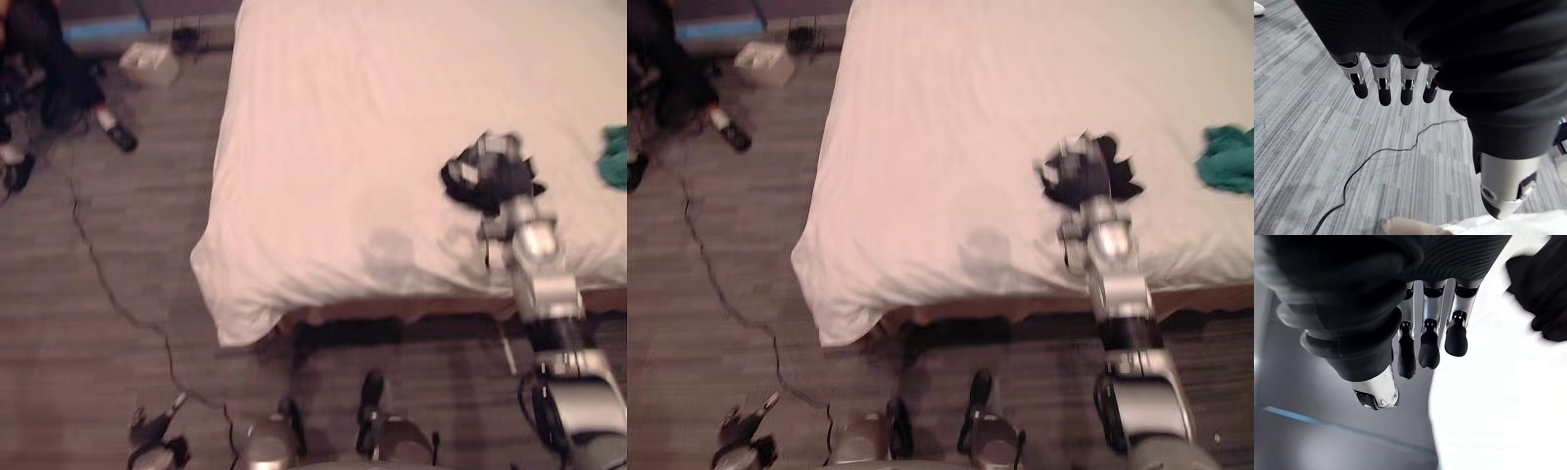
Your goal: Tidy the bed and pick cloth on bed and put in laundry
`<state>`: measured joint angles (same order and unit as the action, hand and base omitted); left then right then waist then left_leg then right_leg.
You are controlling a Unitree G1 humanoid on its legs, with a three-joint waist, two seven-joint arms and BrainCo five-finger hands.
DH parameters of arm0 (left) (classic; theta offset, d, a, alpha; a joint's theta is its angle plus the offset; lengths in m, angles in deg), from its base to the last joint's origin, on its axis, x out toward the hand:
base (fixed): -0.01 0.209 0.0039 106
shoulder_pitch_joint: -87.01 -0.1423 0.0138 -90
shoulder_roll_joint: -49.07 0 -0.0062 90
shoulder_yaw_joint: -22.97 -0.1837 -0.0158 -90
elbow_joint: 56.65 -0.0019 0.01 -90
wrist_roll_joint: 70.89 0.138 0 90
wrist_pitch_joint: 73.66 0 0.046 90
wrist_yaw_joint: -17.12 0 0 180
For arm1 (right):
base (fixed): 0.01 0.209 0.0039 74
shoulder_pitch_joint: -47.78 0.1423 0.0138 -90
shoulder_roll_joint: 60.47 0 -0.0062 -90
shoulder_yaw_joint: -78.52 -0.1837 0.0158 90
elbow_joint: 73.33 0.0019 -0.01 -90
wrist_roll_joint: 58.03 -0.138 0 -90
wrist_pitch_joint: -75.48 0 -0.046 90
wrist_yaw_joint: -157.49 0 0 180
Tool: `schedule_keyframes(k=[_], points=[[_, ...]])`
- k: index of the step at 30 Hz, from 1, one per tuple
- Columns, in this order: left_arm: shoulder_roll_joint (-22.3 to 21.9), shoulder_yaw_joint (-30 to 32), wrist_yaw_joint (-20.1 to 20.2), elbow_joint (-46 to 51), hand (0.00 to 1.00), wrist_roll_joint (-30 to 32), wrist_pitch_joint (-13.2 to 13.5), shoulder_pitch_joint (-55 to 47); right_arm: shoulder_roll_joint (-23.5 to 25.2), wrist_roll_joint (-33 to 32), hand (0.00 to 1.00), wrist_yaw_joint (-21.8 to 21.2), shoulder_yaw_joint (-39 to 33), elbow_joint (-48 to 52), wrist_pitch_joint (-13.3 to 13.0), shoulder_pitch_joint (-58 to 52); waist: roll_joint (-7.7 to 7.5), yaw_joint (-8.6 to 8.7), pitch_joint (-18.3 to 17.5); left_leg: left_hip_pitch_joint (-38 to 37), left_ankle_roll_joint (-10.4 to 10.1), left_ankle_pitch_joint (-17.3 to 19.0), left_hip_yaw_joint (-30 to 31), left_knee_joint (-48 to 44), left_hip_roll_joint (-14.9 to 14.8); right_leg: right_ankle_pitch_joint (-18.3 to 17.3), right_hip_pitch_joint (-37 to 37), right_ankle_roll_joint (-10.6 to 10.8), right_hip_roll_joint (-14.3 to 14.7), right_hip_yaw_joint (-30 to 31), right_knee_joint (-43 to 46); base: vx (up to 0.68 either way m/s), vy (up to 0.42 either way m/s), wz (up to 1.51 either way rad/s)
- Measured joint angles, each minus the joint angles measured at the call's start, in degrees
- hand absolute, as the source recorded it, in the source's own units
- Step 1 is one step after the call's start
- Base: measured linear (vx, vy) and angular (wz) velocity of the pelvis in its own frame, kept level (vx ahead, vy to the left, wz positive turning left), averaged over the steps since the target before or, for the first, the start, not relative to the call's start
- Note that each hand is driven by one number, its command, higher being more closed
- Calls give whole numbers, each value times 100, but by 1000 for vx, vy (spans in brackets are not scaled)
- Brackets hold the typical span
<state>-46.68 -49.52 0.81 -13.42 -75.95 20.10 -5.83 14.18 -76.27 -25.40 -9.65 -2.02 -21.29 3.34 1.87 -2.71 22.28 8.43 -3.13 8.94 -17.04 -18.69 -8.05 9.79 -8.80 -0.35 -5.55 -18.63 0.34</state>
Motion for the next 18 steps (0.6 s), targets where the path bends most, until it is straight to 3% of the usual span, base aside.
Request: schedule_keyframes(k=[3,7,12,15,18], points=[[-35,-484,-59,-112,0,-2,123,607,43,-205,100,-78,610,5,108,722,159,-154,265,779,61,35,81,-368,15,5,-726,-7,-90,-32,342,-231,43,23],[-123,-1126,-331,-453,0,0,136,1578,488,-355,100,53,1075,-77,438,869,366,-158,441,1756,218,-23,235,-772,86,-67,-1730,-88,-359,-114,1038,-123,46,25],[-315,-1335,-395,-180,0,-7,98,2280,1173,-526,100,149,1321,-262,951,867,423,-147,699,2231,328,-100,177,-933,204,-445,-2547,-132,-733,-66,1994,-62,15,20],[-390,-1338,-368,172,0,-44,41,2362,1734,-685,100,-160,1523,-343,1049,854,423,-126,728,2424,303,-61,181,-1122,185,-750,-2873,-183,-868,-31,2504,4,-46,8],[-545,-1342,-158,242,0,-45,14,2364,2119,-957,100,-638,1843,-1041,936,734,422,-117,727,2331,240,8,198,-1224,87,-972,-2832,-232,-850,-59,2760,29,-79,-2]])
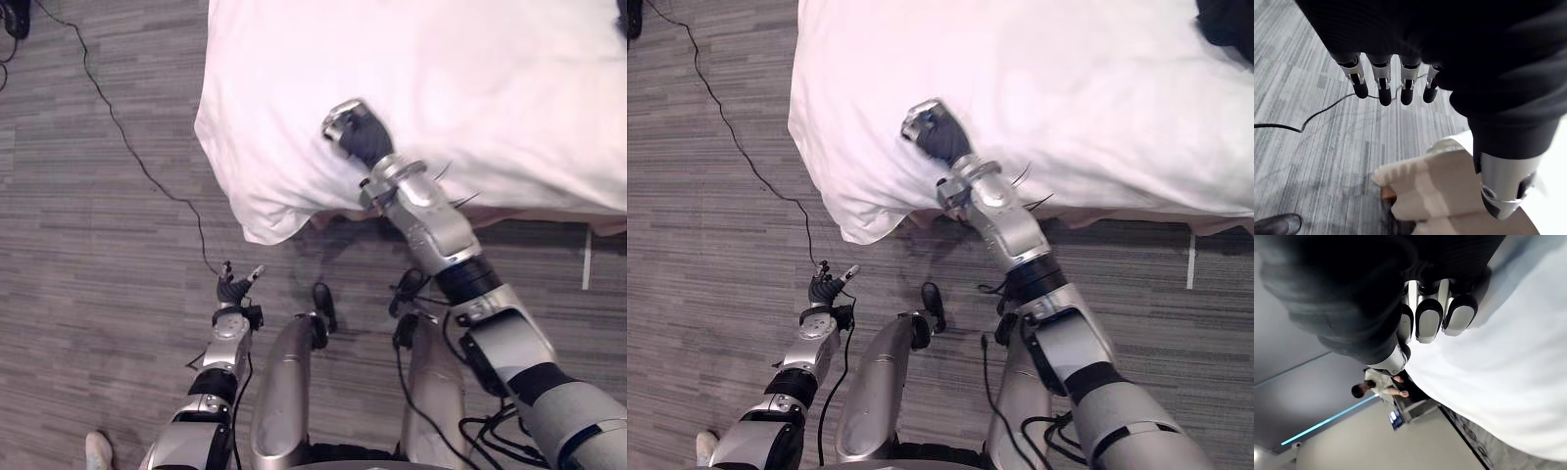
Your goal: Tidy the bed and pick cloth on bed and put in laundry
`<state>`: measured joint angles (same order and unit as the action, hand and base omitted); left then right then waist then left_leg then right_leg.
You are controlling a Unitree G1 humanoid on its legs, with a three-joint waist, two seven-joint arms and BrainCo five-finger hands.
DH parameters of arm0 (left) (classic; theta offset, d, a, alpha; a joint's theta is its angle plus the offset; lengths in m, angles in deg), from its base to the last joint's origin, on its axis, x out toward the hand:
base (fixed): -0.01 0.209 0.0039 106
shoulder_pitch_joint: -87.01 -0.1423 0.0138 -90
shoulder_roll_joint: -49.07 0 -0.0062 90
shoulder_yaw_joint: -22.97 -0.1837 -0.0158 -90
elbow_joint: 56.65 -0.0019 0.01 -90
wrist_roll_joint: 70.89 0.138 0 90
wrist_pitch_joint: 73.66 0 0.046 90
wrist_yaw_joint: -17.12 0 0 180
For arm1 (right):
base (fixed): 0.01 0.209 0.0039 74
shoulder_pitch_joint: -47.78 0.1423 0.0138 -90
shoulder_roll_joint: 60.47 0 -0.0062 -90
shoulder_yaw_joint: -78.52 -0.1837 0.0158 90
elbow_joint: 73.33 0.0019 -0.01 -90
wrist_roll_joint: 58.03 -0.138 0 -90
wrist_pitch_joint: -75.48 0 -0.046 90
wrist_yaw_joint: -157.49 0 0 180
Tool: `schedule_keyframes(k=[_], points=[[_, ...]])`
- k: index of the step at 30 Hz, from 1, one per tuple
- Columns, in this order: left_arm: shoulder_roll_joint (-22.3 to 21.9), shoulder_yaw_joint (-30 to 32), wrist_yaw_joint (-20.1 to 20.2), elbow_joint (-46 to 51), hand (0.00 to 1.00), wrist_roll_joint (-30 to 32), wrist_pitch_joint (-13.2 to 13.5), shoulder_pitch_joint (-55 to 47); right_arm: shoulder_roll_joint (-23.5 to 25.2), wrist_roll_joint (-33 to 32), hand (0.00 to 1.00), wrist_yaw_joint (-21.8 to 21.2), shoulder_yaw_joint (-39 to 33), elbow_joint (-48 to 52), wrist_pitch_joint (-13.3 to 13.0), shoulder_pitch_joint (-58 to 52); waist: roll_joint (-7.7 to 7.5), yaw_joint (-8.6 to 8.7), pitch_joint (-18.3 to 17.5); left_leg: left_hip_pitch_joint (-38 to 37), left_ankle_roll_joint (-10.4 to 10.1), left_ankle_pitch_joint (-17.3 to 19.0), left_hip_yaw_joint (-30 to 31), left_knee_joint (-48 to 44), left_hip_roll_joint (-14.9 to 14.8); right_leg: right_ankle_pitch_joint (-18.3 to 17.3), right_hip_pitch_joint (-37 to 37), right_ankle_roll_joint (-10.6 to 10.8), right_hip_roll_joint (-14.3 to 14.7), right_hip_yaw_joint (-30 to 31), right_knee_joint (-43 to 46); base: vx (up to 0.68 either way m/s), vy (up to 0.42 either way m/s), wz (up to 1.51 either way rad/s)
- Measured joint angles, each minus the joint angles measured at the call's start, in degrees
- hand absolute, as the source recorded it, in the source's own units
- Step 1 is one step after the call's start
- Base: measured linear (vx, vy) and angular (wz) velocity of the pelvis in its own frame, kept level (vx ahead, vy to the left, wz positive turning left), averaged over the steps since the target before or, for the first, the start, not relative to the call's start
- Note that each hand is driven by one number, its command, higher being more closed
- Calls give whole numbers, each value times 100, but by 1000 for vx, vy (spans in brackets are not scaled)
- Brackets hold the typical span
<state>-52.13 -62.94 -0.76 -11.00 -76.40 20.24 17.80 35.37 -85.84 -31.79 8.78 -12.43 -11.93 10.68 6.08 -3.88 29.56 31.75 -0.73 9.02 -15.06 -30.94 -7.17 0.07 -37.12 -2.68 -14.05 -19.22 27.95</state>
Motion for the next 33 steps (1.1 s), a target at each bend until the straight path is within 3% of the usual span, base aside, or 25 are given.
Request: schedule_keyframes(k=[5,8,11,12,15,16,19,25,29,33], points=[[-329,-60,338,-41,0,1,202,-422,302,-191,100,-807,663,-1328,-117,-1263,-12,0,-6,-687,-141,-40,-115,435,-86,-137,604,-10,59,-131,-180,50,-57,2],[-258,-215,414,-174,0,2,294,-791,410,-179,100,-1229,1079,-1261,-265,-2042,-43,54,-22,-1327,-248,-166,-212,934,-83,-58,1139,17,217,-116,-598,92,-26,-20],[1,-233,412,-367,0,51,289,-1129,470,-78,100,-1322,1452,-408,-532,-2507,-239,243,-122,-1863,-363,-262,-227,1466,-90,224,1727,31,524,-115,-1373,119,-4,-31],[126,-256,409,-410,0,73,285,-1308,498,-67,100,-1333,1486,81,-707,-2788,-401,319,-220,-2116,-384,-330,-246,1668,-111,343,2001,6,655,-113,-1672,91,-7,-29],[225,-451,392,-677,0,128,270,-1424,480,-52,100,-1294,1396,579,-951,-3172,-600,312,-576,-2344,-423,-389,-301,1812,-178,453,2269,-33,798,-97,-1969,125,4,-17],[231,-465,390,-733,0,171,254,-1511,454,-53,100,-1215,1330,1030,-1126,-3305,-728,313,-715,-2558,-447,-406,-349,1904,-188,469,2450,-24,854,-70,-2083,120,30,-14],[240,-599,383,-800,0,176,117,-1539,457,-69,100,-1060,910,2045,-1307,-3214,-836,307,-834,-2763,-449,-405,-408,1916,-199,493,2661,6,895,-8,-2165,78,49,-12],[274,-627,382,-785,0,173,-17,-1470,358,80,100,-467,-20,2268,-1307,-2066,-743,294,-757,-2430,-371,-356,-379,1611,-169,530,2380,29,788,24,-1955,-57,51,3],[264,-706,384,-784,0,166,-19,-1156,-161,152,100,48,-610,1706,-1029,-809,-371,274,-552,-1477,-253,-237,-192,1178,-81,538,1563,81,615,-41,-1639,-210,12,19],[248,-1068,390,-559,0,132,-3,-957,-719,141,100,699,-983,912,-629,-547,-24,113,-374,-935,-175,-337,25,1182,46,534,1034,73,449,-130,-1476,-140,-8,23]])
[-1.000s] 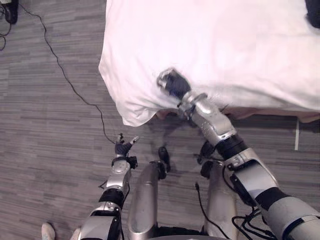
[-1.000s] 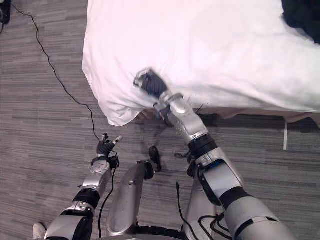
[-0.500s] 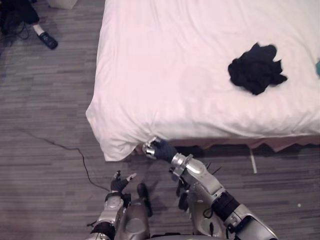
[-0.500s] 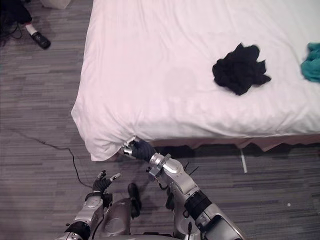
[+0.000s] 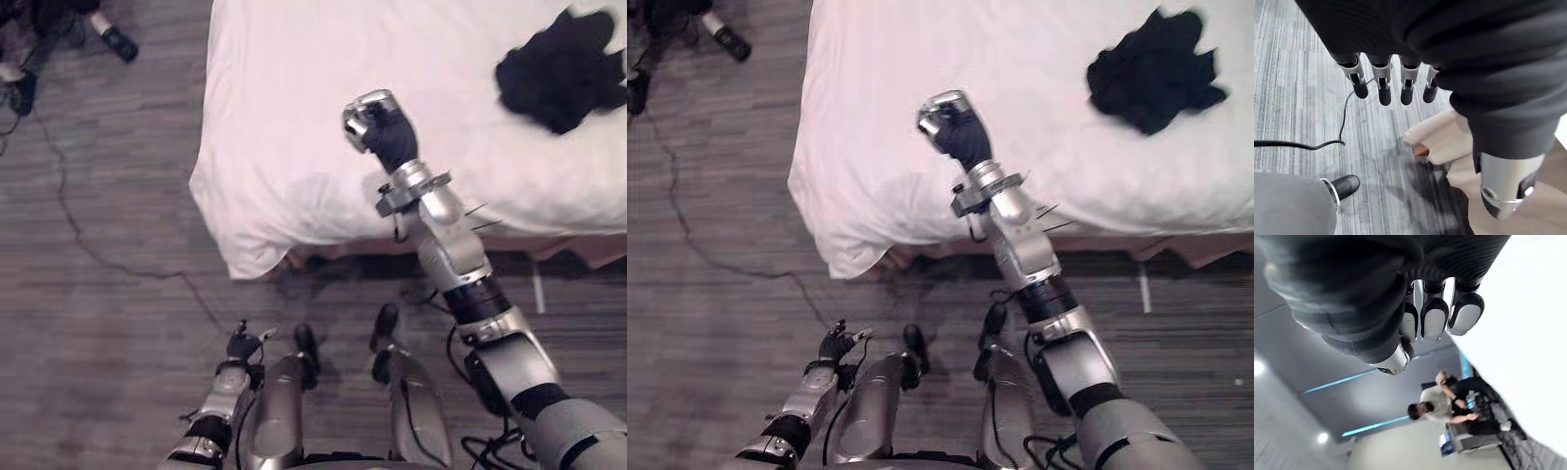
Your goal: Tidy the bed and pick cloth on bed and put in laundry
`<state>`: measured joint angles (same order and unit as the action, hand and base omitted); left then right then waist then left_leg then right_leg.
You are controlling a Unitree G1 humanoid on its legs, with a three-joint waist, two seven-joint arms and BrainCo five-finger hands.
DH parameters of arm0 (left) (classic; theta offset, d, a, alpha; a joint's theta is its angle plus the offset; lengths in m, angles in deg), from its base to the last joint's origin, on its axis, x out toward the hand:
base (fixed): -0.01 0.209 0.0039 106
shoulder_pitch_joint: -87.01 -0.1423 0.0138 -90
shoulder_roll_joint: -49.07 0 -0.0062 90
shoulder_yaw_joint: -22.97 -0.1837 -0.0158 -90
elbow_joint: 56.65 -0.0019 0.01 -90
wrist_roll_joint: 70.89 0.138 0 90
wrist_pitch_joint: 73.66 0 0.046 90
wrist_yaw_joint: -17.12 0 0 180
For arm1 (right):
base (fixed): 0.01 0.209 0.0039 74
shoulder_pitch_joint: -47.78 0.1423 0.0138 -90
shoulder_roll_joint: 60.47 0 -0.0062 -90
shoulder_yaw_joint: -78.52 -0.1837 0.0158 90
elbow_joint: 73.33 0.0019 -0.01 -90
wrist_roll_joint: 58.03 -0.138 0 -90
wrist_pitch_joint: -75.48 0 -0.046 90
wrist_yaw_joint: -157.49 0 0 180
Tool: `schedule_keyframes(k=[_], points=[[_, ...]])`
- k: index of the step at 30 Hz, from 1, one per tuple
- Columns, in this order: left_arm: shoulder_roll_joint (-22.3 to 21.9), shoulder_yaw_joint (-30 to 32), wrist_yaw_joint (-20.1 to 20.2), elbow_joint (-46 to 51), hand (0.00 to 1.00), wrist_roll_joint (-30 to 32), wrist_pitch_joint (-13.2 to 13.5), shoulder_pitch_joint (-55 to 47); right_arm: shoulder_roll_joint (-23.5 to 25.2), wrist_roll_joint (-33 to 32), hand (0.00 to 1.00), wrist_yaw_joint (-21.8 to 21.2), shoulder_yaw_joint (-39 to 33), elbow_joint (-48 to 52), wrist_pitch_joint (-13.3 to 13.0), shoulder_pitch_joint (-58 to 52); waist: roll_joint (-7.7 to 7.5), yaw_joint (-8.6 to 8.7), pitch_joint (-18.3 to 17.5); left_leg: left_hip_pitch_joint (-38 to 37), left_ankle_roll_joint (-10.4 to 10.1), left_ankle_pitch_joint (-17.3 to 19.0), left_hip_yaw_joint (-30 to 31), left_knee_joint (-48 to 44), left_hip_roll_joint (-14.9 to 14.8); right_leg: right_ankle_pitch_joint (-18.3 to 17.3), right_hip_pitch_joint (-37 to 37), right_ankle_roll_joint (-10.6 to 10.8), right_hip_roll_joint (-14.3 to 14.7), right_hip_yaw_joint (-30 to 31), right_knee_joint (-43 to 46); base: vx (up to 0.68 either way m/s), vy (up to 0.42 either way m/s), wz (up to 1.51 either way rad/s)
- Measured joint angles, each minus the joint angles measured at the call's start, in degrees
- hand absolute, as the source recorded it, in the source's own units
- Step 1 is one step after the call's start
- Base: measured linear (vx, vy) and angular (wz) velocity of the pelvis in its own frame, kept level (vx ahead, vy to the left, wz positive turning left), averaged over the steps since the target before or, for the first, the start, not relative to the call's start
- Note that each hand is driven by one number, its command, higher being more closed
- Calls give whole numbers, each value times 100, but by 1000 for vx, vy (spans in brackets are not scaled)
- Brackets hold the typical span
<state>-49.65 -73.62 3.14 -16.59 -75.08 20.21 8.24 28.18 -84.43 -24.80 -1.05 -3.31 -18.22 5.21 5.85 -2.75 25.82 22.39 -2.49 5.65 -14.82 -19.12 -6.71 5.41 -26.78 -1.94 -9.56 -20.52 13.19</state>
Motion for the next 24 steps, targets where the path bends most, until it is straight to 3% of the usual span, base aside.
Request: schedule_keyframes(k=[3,5,8,11,13,15,19,20,22,24], points=[[-60,-18,33,324,0,-53,0,-7,-281,-37,100,404,-439,-488,136,-10,50,-107,29,290,-29,-60,17,-30,75,-136,-491,-122,-213,-3,519,-50,-49,25],[-97,-12,74,643,0,-91,53,-67,-568,-299,100,549,-758,-629,59,-15,141,-120,134,399,-30,-62,33,-274,28,-417,-675,-134,-321,-13,987,2,-63,13],[-97,-9,158,897,0,-129,219,-174,-888,-759,100,581,-997,-829,-317,-51,134,-76,138,546,-15,167,32,-898,-82,-887,-877,-151,-467,15,1754,49,-83,7],[-31,11,167,1157,0,-256,420,-330,-1139,-1522,100,444,-1723,-1008,-693,-617,54,-81,185,607,-99,686,51,-1785,-339,-1395,-931,-173,-484,105,2576,48,-67,-19],[-26,120,235,1172,0,-363,415,-413,-1119,-1852,100,308,-2295,-933,-840,-1203,-18,-23,210,524,-116,944,44,-2128,-462,-1596,-869,-172,-457,163,2868,25,-8,-26],[-7,360,289,1246,0,-412,394,-594,-844,-2040,100,114,-2870,-750,-923,-2244,-231,202,315,188,-153,1082,-32,-2156,-587,-1668,-568,-141,-349,200,2843,49,8,-32],[-12,465,399,1245,0,-371,401,-922,65,-2018,100,59,-3297,-776,-720,-4200,-584,308,227,-684,-266,1111,-492,-1580,-856,-1526,119,-36,18,217,2136,97,12,-65],[-26,480,405,1237,0,-273,403,-1080,421,-1986,0,-57,-3324,-773,-590,-4839,-691,450,127,-1031,-370,1048,-687,-1197,-913,-1358,450,-47,179,209,1698,123,2,-54],[-69,488,417,1190,0,-174,396,-1217,834,-1873,0,-180,-3340,-798,-493,-5639,-806,571,-214,-1373,-469,965,-947,-668,-914,-1127,698,-47,374,282,1120,181,-5,-48],[-155,559,538,917,0,103,370,-1220,1195,-1660,0,-280,-3276,-1270,-445,-6305,-925,773,-617,-1832,-497,641,-1144,29,-817,-887,1036,-6,577,406,501,213,12,-40]])
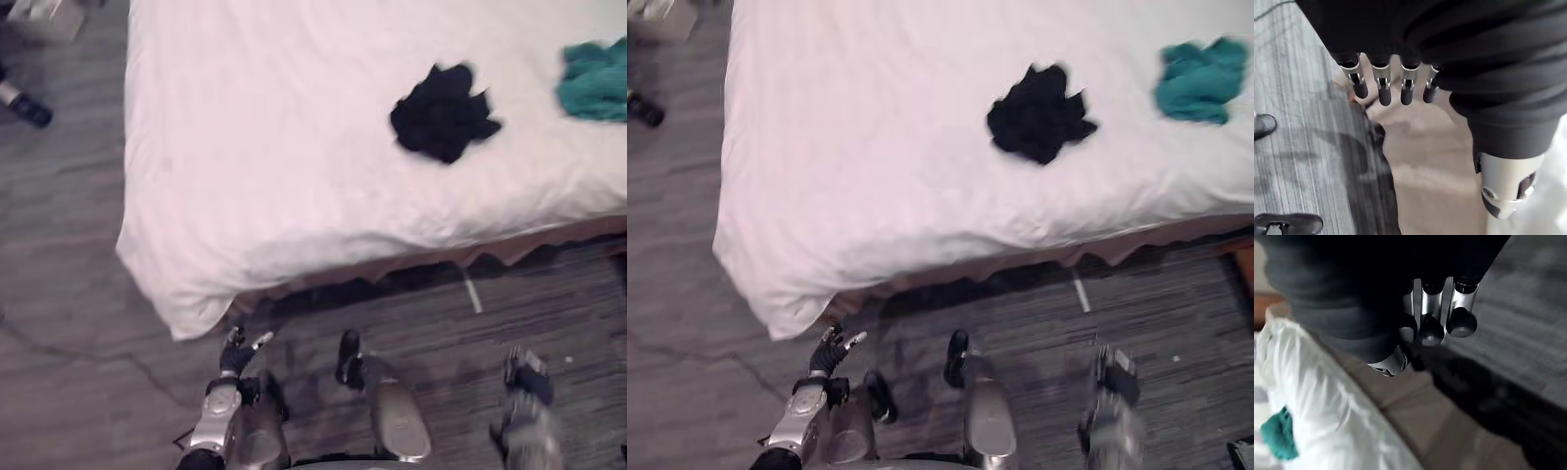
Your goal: Tidy the bed and pick cloth on bed and put in laundry
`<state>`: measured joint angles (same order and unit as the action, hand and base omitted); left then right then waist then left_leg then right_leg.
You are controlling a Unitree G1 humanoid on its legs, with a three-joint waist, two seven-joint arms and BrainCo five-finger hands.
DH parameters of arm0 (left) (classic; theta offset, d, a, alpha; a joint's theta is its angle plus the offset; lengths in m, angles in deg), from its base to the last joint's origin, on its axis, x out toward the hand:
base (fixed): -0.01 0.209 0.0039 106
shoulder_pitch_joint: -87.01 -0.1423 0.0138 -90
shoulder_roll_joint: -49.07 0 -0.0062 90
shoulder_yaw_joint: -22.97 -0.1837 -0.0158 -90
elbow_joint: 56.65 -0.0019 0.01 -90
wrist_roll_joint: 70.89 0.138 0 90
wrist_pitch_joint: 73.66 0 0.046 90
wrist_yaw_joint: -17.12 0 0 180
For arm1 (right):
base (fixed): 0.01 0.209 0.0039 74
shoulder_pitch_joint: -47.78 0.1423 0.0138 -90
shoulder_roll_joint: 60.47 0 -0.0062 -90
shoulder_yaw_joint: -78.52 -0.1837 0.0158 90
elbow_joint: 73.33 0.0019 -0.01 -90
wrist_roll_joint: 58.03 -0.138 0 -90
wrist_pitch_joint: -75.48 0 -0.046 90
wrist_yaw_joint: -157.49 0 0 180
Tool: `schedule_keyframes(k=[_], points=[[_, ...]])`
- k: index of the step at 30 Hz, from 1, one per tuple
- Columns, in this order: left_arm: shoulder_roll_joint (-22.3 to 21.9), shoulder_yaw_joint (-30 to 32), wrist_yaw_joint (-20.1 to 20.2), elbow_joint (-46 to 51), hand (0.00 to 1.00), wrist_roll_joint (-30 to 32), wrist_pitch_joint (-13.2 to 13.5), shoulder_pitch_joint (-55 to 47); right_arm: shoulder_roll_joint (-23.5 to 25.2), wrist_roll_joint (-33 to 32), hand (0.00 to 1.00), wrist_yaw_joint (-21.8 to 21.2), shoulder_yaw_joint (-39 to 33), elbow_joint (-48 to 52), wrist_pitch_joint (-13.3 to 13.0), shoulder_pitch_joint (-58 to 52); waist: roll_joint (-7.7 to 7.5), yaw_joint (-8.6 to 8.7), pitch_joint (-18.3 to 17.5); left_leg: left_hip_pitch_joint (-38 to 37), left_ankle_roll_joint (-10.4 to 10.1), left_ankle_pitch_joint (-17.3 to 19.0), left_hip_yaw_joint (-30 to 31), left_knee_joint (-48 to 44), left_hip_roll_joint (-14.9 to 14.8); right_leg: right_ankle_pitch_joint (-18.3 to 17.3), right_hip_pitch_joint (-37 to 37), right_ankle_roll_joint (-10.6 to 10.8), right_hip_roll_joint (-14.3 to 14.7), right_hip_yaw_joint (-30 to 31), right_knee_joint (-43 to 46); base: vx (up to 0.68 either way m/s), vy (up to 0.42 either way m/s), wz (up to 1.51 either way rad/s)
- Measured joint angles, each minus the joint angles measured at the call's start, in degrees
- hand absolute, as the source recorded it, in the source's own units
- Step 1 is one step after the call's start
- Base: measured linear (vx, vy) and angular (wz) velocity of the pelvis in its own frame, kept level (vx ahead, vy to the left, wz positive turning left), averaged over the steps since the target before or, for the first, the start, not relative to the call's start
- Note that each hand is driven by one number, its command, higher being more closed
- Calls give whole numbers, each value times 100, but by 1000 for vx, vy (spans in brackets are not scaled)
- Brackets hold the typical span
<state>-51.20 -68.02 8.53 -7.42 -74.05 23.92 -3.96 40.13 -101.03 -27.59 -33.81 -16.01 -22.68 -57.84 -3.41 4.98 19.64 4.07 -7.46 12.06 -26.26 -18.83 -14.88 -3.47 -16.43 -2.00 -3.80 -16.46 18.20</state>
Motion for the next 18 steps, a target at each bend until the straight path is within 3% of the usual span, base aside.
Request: schedule_keyframes(k=[4,6,7,9,10,12,14,15,16,17,18], points=[[4,23,92,-497,0,516,-303,5,279,437,0,-132,251,-944,213,-104,-44,74,-302,-745,-85,-135,-810,429,-96,222,401,-25,282,165,-727,119,72,-85],[-5,70,88,-690,0,749,-515,-113,331,696,0,-278,384,-1235,302,153,13,16,-393,-1167,-152,-175,-1635,620,-150,74,537,-50,67,-881,-810,82,145,-184],[112,70,86,-943,0,912,-652,-219,339,972,0,-424,560,-1435,309,332,-77,40,-503,-1464,-176,-162,-2209,606,-201,120,672,-177,-119,-1688,-835,113,89,-189],[148,70,79,-1114,0,1009,-730,-245,324,1128,0,-519,660,-1579,291,420,-8,48,-520,-1674,-276,-93,-2548,560,-256,96,788,-277,-239,-2283,-754,112,6,-142],[155,70,73,-1221,0,1129,-766,-238,321,1314,0,-583,769,-1783,272,539,10,46,-539,-1937,-364,-34,-2931,491,-329,-7,873,-437,-250,-2694,-562,141,-31,-141],[120,45,72,-1458,0,1310,-809,-45,295,1648,0,-650,898,-1996,207,654,59,81,-515,-2261,-363,-38,-3272,462,-349,-228,789,-527,-230,-2584,-112,136,-60,-148],[52,12,77,-1603,0,1618,-854,192,278,1842,0,-661,997,-1997,183,649,71,115,-513,-2434,-281,-125,-3191,17,-464,-445,771,-514,-108,-2167,133,100,-63,-111],[29,-20,80,-1608,0,1704,-859,225,277,1879,0,-655,1029,-1995,182,650,70,116,-514,-2439,-199,-179,-3110,-258,-544,-494,773,-515,-59,-2031,181,63,-64,-86],[22,-69,78,-1606,0,1790,-856,250,263,1886,0,-635,1121,-1997,174,649,72,126,-513,-2356,40,-330,-2822,-941,-746,-543,827,-528,39,-1784,172,94,-107,-134],[24,-67,72,-1606,0,1792,-858,223,222,1918,0,-621,1204,-1999,137,649,87,101,-523,-2062,748,-802,-2209,-1980,-1027,-545,918,-553,235,-1400,25,152,-129,-219],[0,-49,34,-1604,0,1761,-865,109,172,2039,0,-598,1371,-1998,37,666,162,8,-583,-1334,1205,-1288,-1026,-3223,-1144,-479,995,-702,513,-727,-262,129,-102,-220]])
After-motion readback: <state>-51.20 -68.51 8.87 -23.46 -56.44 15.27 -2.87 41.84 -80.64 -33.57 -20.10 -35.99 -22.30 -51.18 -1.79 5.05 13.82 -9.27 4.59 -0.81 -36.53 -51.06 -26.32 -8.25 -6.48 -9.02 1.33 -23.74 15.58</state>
